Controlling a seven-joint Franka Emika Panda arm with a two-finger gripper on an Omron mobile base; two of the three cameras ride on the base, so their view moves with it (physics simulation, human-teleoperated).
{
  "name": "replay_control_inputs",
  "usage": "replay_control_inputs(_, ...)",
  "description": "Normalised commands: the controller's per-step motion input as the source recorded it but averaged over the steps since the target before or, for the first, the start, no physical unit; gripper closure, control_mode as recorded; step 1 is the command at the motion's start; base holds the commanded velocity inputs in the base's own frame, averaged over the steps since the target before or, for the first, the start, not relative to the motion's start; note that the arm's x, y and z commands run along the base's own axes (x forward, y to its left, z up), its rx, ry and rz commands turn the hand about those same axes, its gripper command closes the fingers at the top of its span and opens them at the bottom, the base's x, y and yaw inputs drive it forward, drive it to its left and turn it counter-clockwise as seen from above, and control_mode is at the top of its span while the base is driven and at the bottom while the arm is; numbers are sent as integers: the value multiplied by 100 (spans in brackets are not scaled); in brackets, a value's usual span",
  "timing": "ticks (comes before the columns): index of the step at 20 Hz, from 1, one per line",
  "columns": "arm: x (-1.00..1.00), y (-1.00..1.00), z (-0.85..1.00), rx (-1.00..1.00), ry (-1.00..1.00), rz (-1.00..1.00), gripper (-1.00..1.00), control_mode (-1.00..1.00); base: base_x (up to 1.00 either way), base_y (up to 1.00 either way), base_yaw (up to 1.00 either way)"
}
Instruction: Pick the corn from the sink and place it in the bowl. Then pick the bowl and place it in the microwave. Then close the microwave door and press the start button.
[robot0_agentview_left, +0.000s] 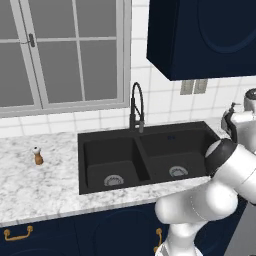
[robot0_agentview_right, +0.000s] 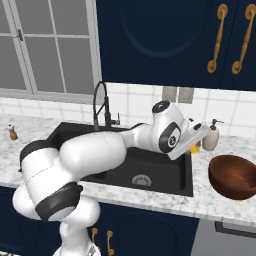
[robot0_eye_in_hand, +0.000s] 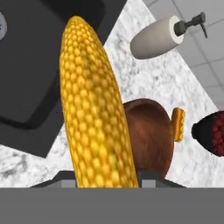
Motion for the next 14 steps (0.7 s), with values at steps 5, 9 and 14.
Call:
replay_control_inputs(5,9,-100,-11,6,5,-13,100,-100,0,0,0)
replay_control_inputs(9,13,-99,-41,14,9,0,100,-100,0,0,0)
replay_control_inputs(14,18,-91,-11,16,2,0,100,-100,0,0,0)
